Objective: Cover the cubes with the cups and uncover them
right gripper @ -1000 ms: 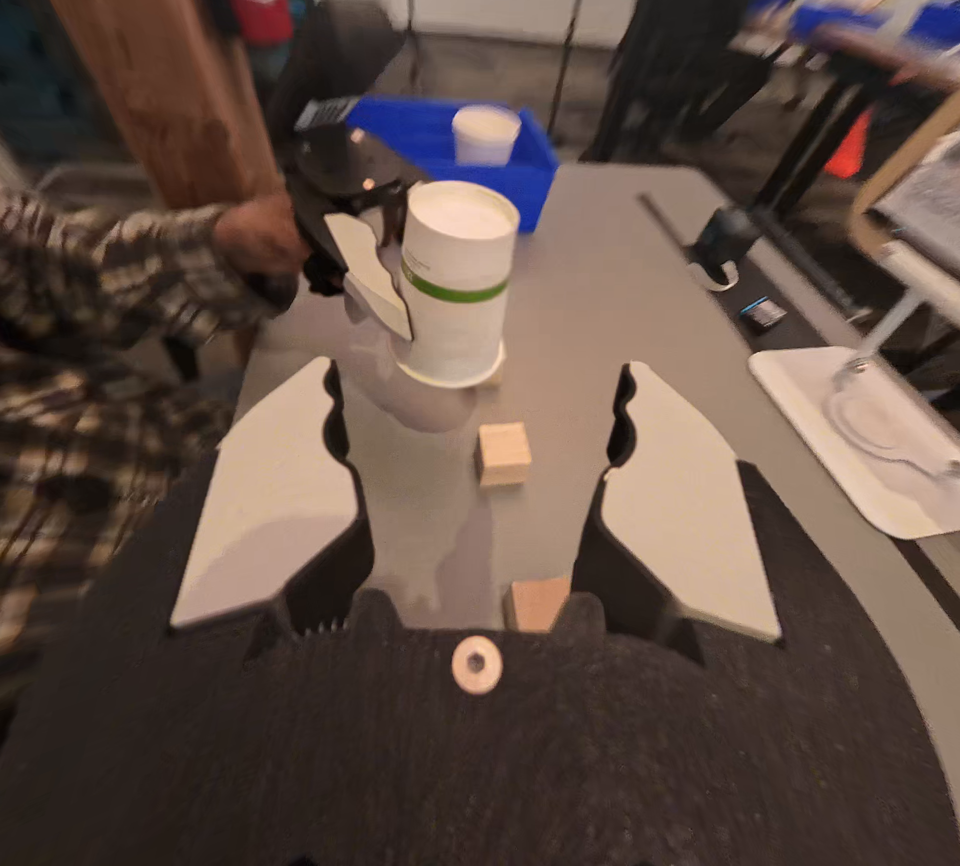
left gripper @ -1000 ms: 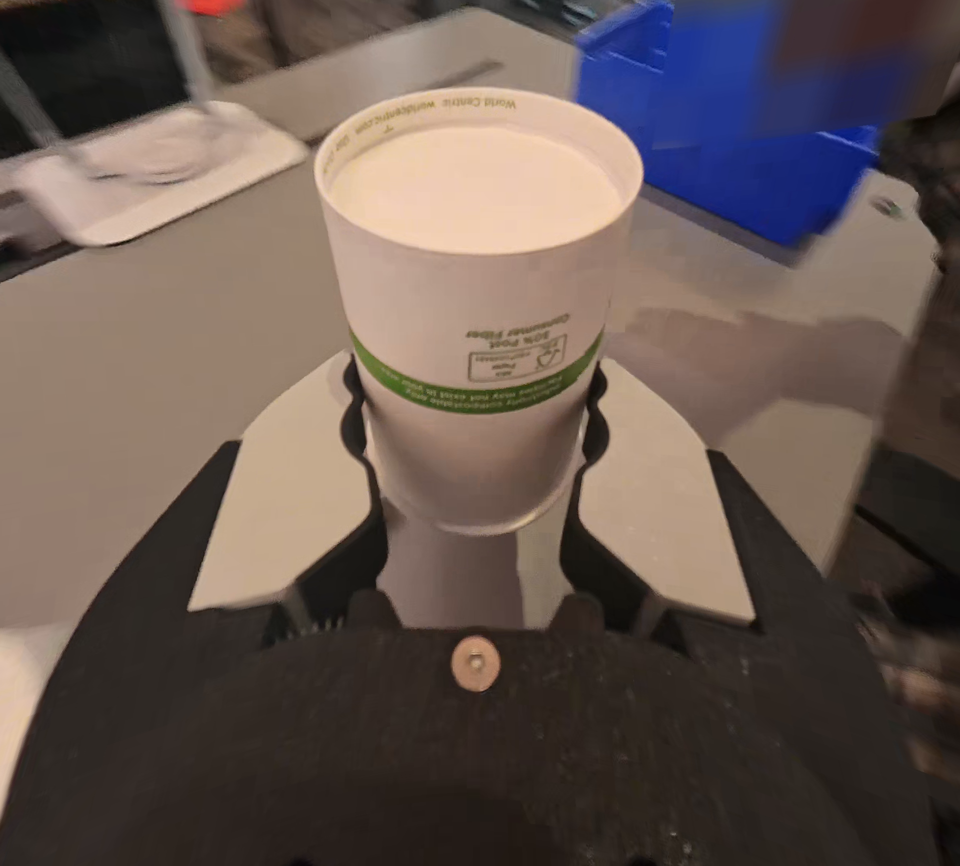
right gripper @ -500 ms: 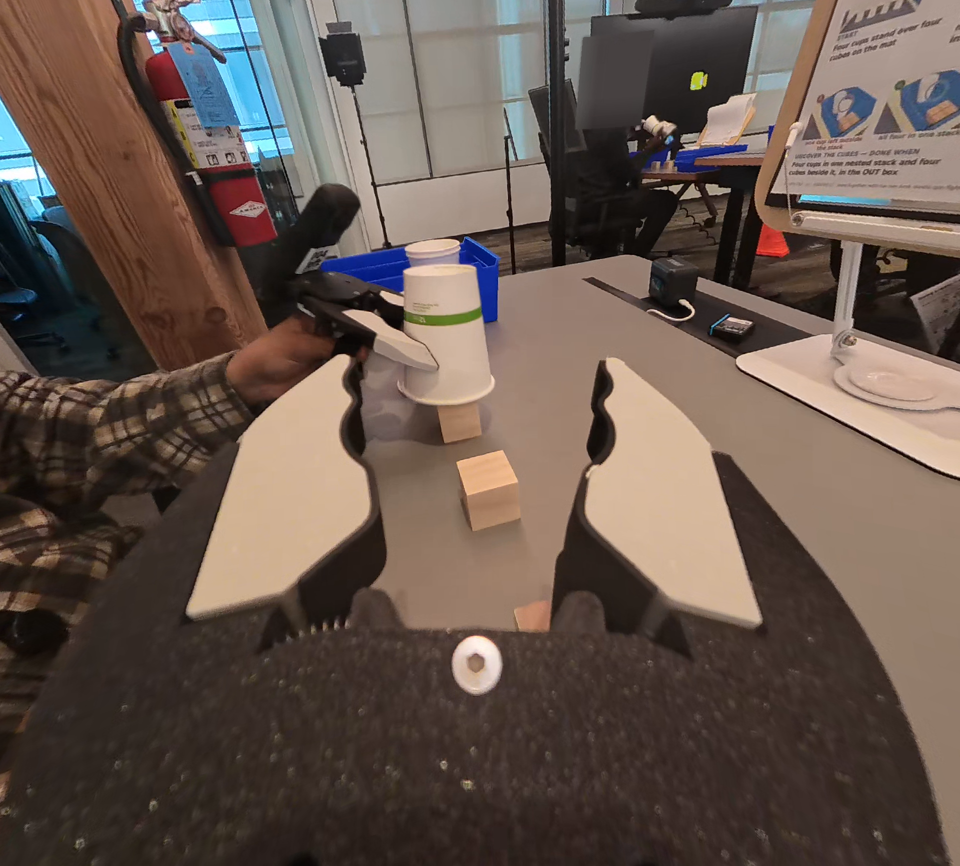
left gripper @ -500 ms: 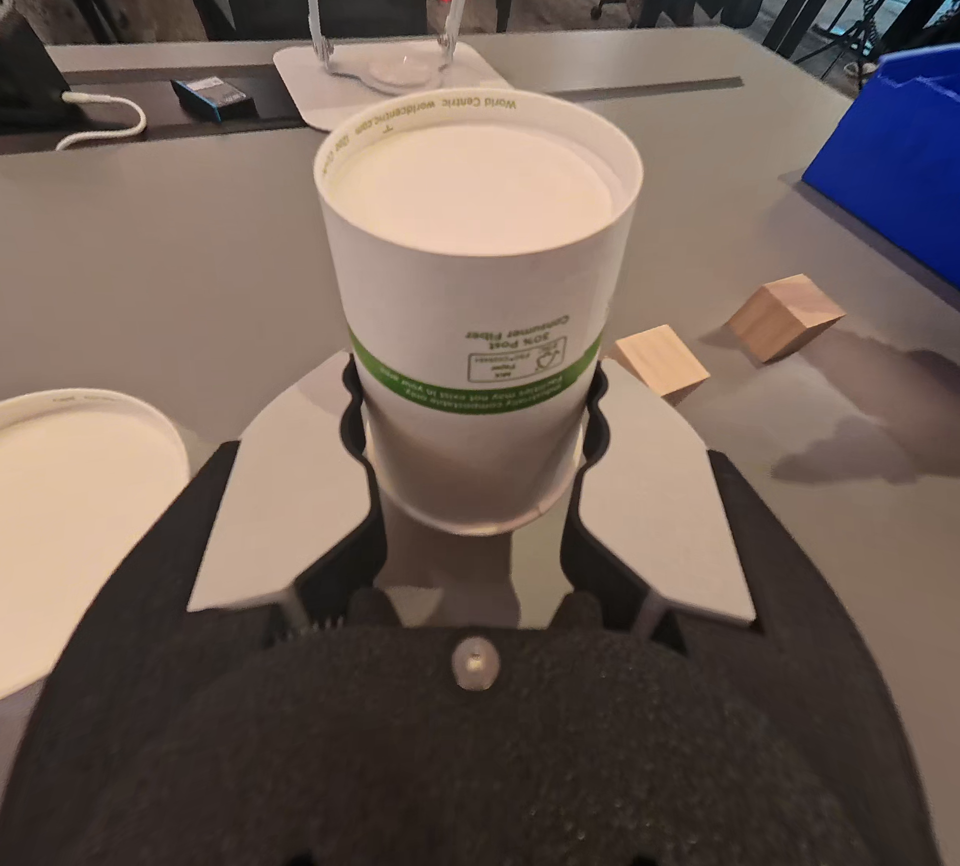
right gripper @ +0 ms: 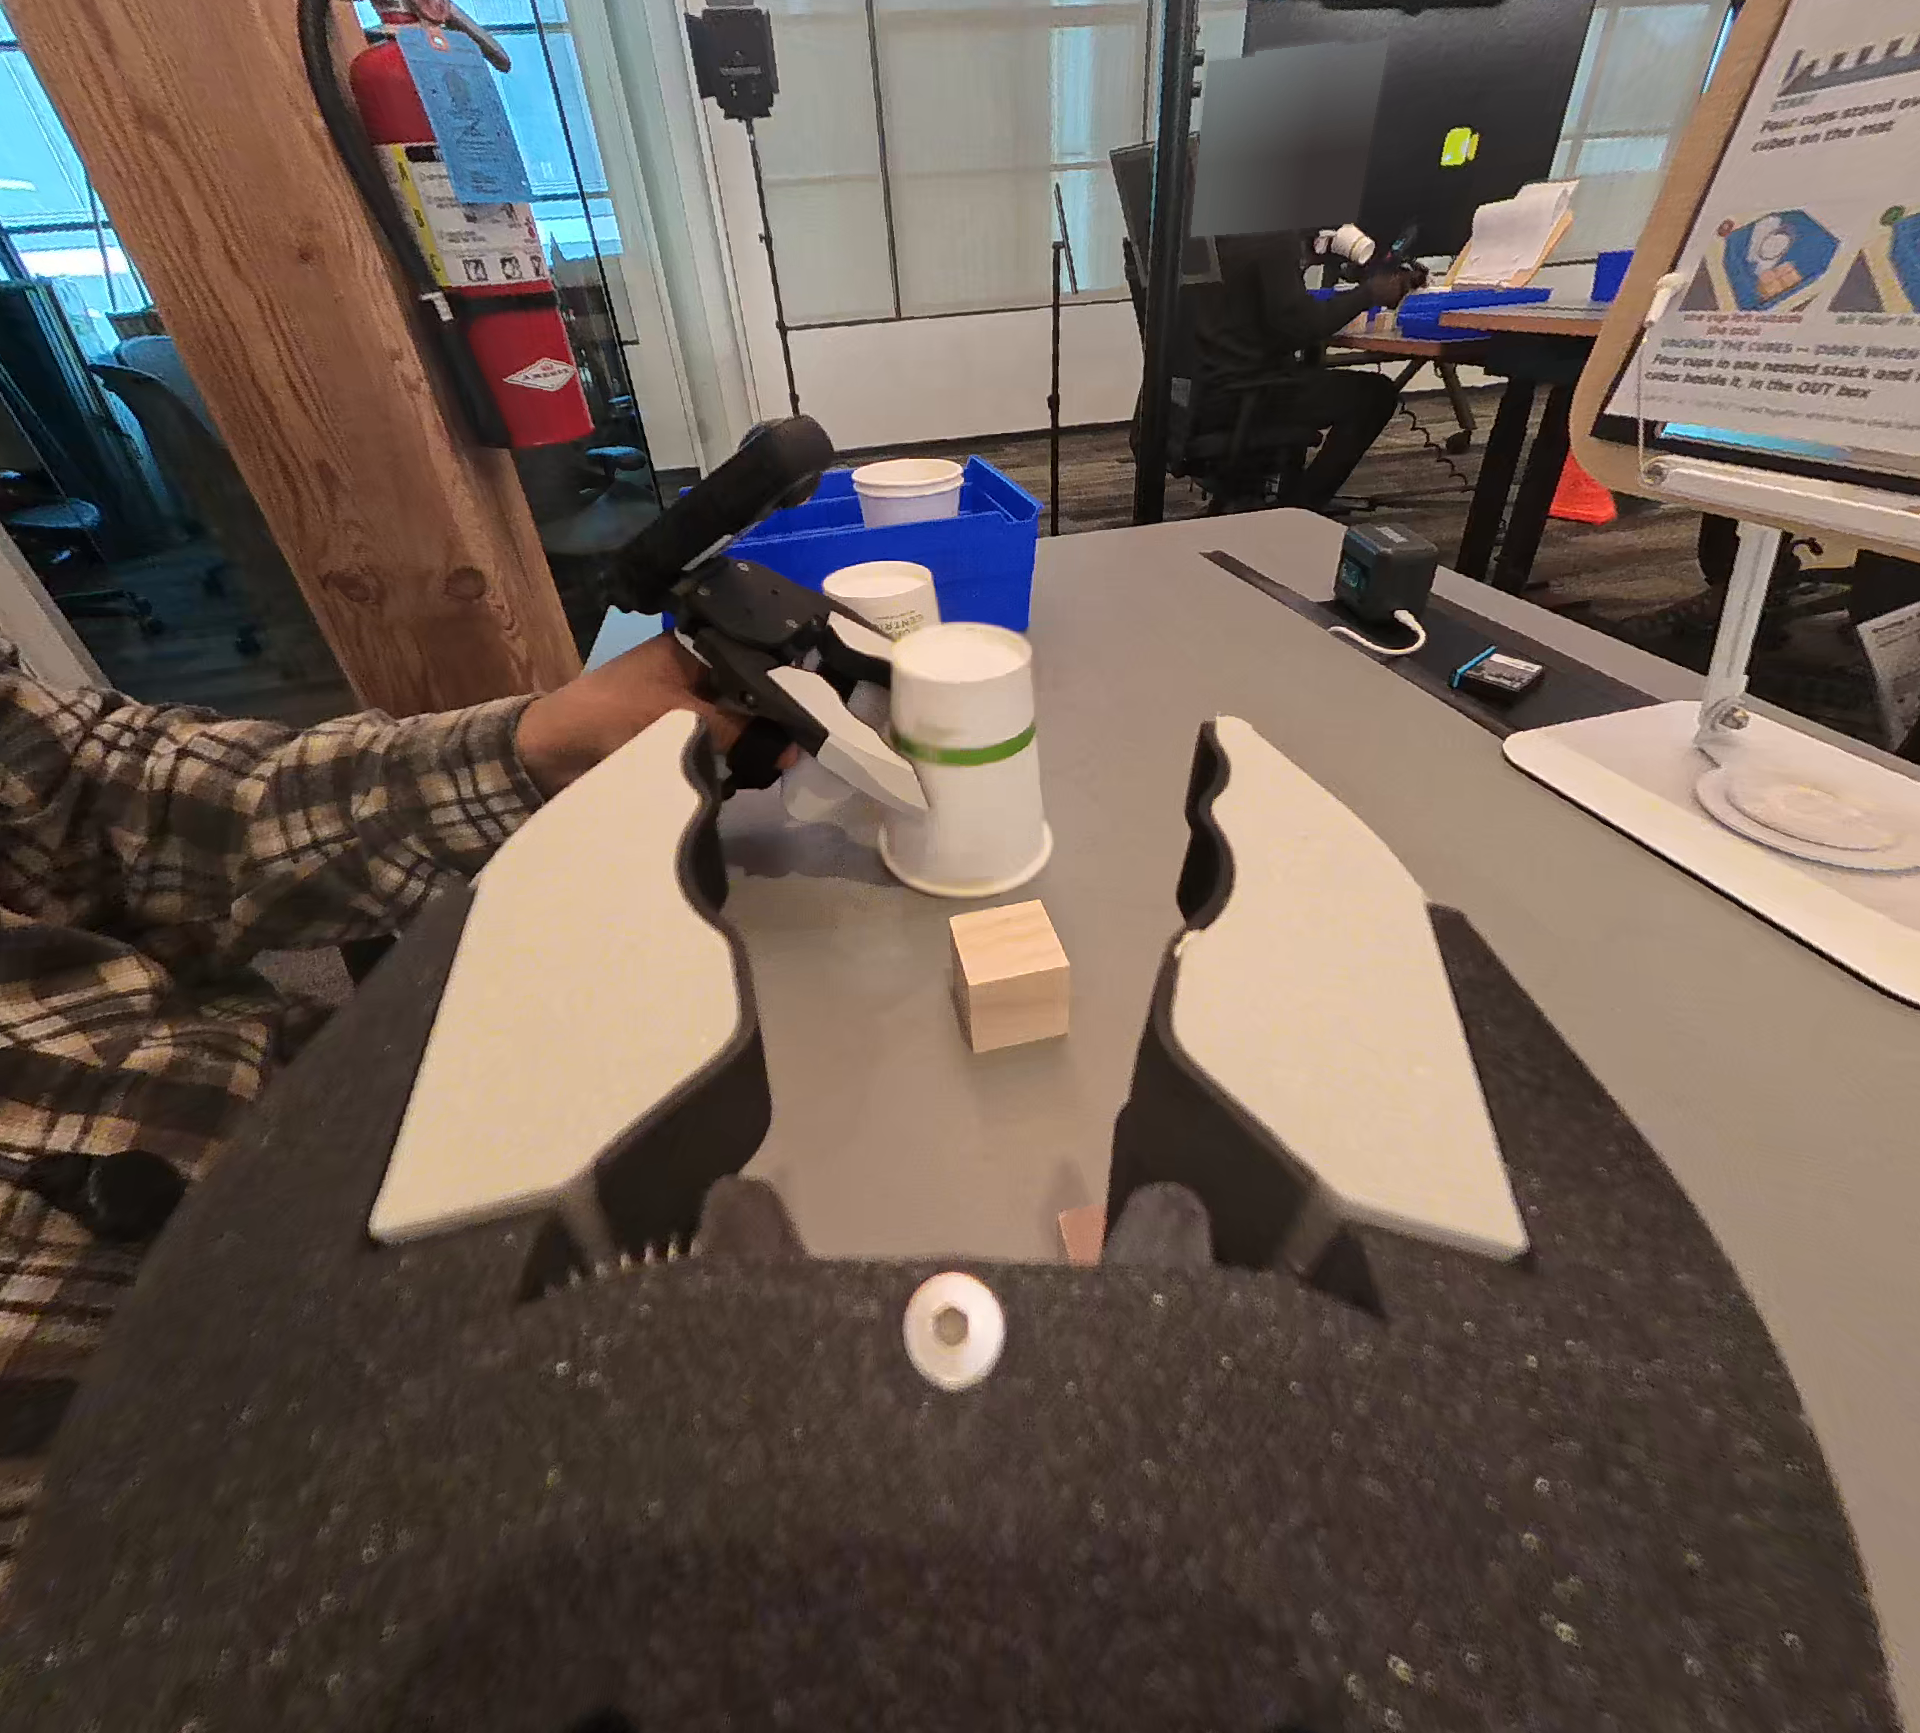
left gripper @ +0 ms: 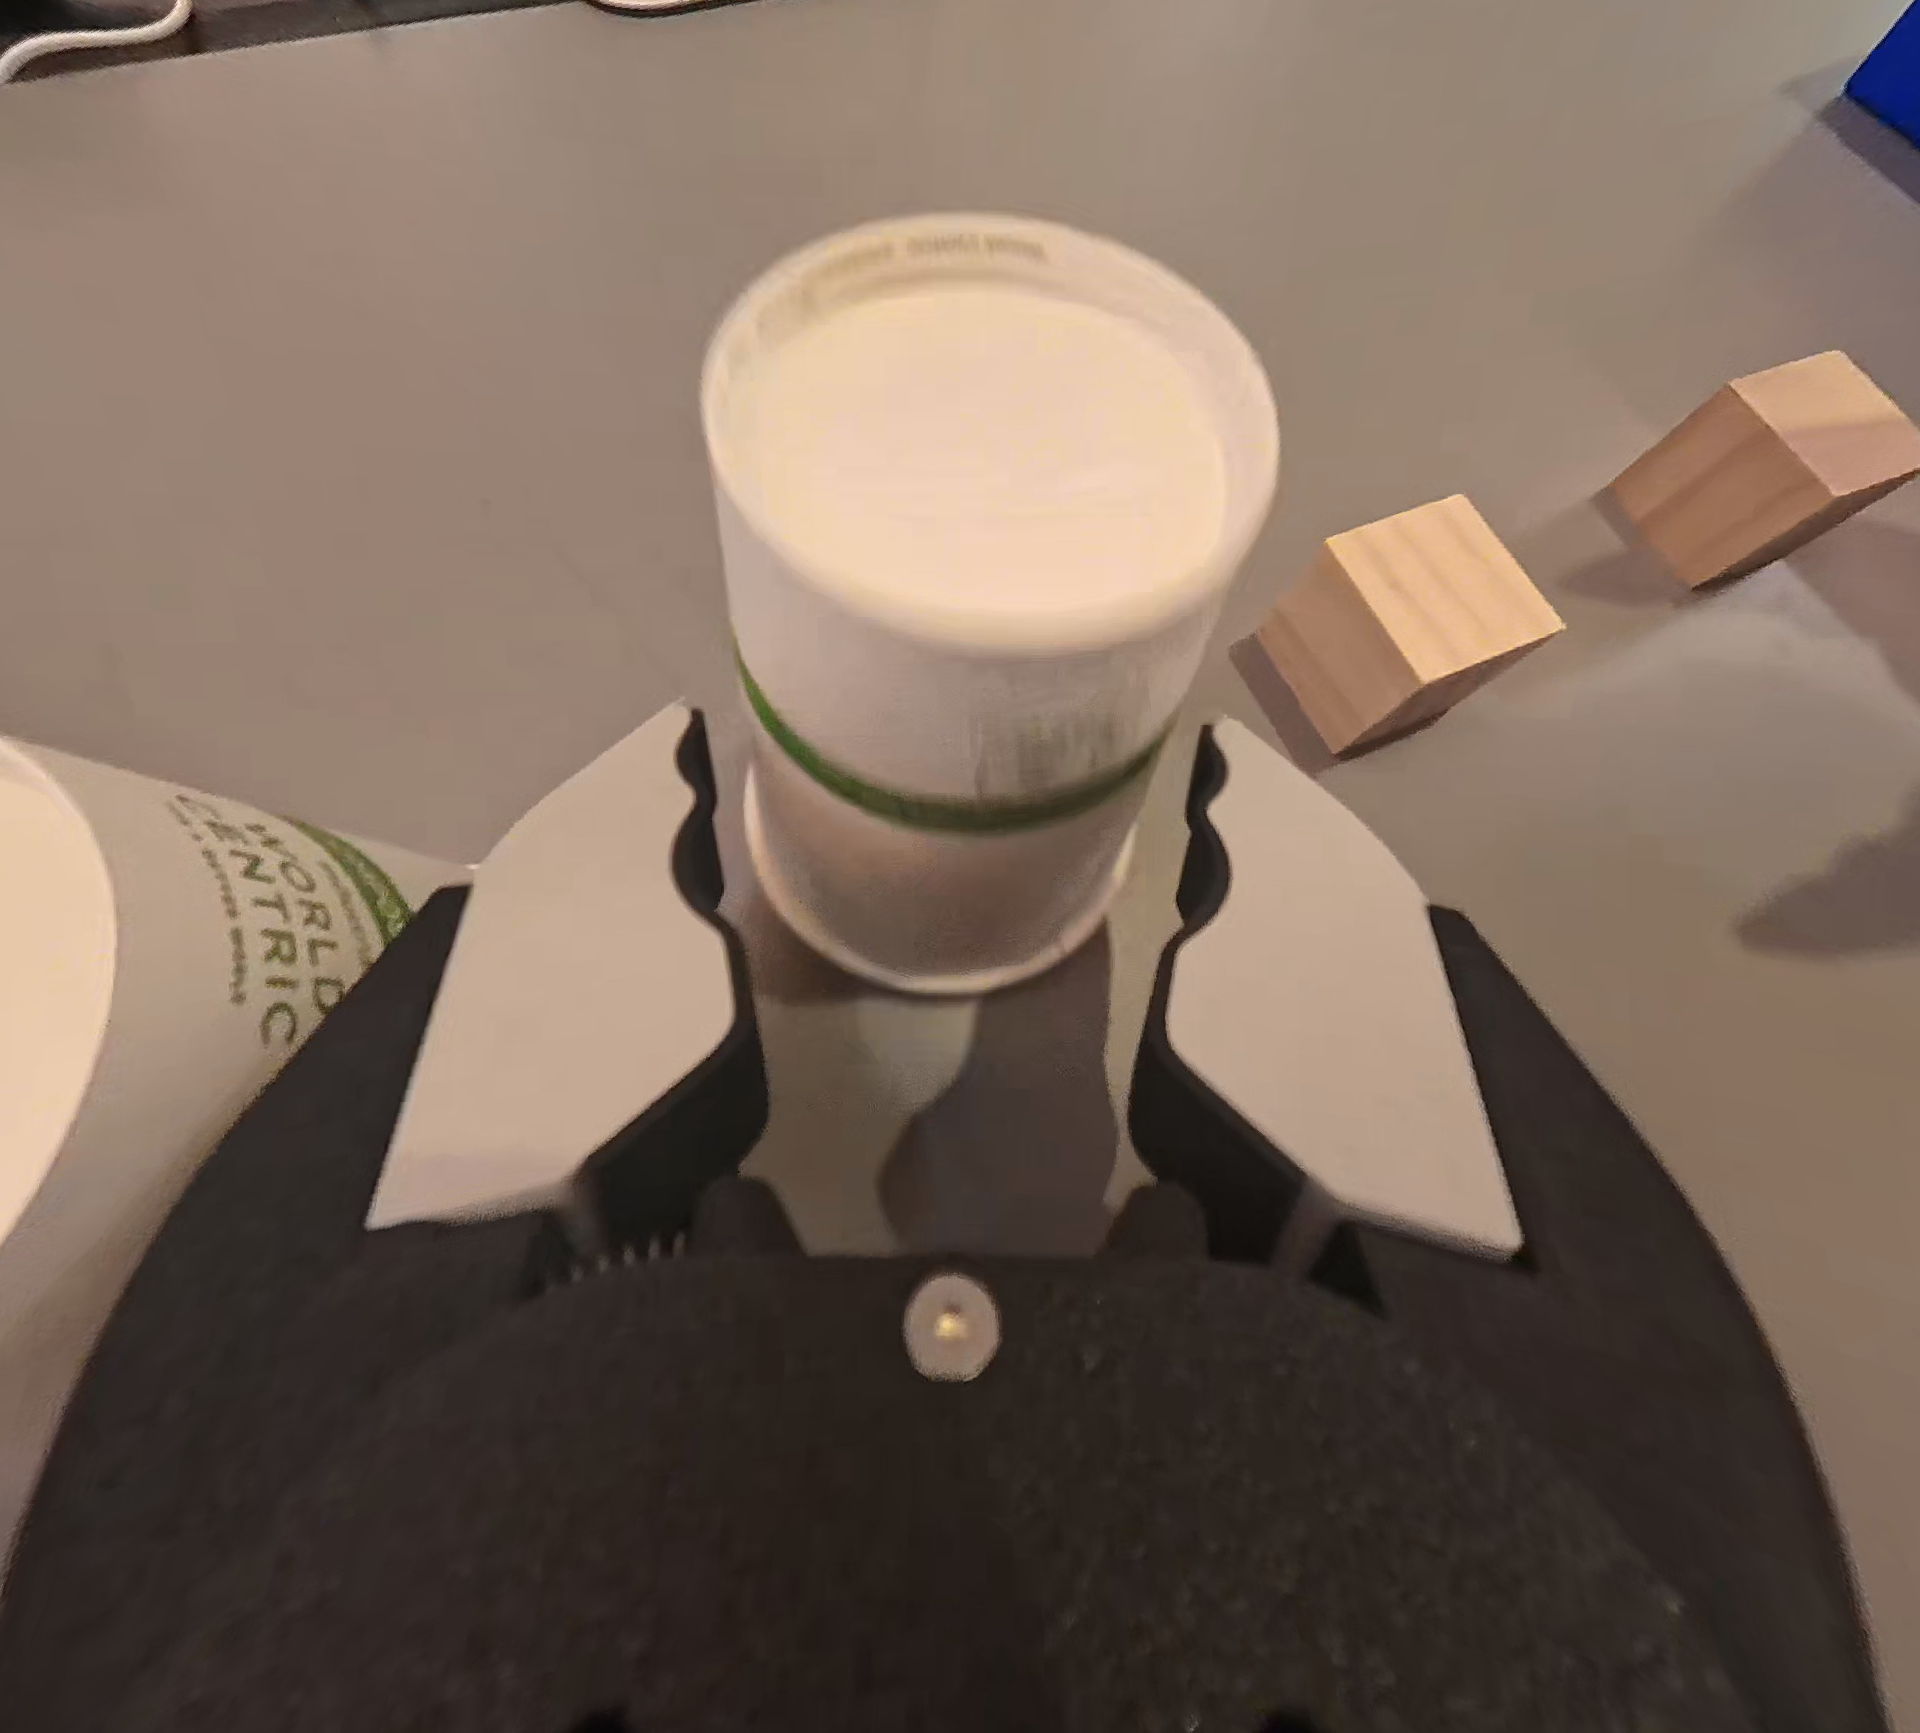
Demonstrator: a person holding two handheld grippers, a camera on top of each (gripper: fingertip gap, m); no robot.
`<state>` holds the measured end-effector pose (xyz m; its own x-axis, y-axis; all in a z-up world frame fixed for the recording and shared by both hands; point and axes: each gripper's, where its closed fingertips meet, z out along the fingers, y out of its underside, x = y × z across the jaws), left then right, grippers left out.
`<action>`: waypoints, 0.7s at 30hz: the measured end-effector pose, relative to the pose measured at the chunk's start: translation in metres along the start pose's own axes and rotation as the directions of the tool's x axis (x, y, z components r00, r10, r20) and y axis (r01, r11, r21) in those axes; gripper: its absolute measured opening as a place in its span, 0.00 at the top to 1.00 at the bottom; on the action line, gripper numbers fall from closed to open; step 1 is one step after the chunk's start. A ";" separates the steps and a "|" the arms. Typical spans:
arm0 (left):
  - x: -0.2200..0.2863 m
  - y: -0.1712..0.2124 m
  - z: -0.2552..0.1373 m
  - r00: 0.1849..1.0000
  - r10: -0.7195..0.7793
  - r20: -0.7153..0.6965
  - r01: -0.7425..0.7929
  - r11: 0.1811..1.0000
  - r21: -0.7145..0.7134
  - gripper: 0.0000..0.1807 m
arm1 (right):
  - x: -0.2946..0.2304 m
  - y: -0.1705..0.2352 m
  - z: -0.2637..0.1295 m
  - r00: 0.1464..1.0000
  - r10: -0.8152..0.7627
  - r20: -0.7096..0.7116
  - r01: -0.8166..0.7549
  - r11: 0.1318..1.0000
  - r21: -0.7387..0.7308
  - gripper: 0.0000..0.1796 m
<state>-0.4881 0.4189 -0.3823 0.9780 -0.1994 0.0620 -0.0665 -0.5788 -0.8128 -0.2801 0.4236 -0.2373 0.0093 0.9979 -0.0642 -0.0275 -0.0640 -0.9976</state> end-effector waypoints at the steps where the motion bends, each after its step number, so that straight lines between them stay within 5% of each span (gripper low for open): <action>1: 0.000 0.000 -0.001 1.000 0.004 0.006 -0.004 1.000 -0.002 0.51 | -0.001 -0.001 0.000 1.000 -0.004 0.003 0.004 1.000 -0.001 0.52; 8: -0.002 0.004 -0.018 0.998 -0.012 0.059 0.012 1.000 -0.009 0.37 | -0.005 -0.005 0.001 1.000 -0.025 0.004 0.025 1.000 -0.006 0.50; 13: 0.009 -0.017 -0.066 0.997 0.039 0.069 -0.046 0.993 0.109 0.32 | -0.004 -0.007 -0.003 1.000 -0.025 -0.012 0.025 1.000 0.016 0.49; 18: -0.022 -0.040 -0.159 0.977 0.173 0.128 -0.197 0.958 0.210 0.42 | 0.001 0.003 -0.012 0.999 -0.031 -0.040 0.033 0.999 0.031 0.49; 21: -0.073 -0.053 -0.205 0.941 0.295 0.167 -0.318 0.939 0.131 0.56 | 0.006 0.013 -0.016 0.999 -0.013 -0.042 0.015 0.999 0.039 0.49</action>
<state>-0.5963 0.3019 -0.2256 0.9334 -0.2262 -0.2784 -0.3474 -0.3761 -0.8590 -0.2648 0.4282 -0.2512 0.0518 0.9973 -0.0521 -0.0659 -0.0486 -0.9966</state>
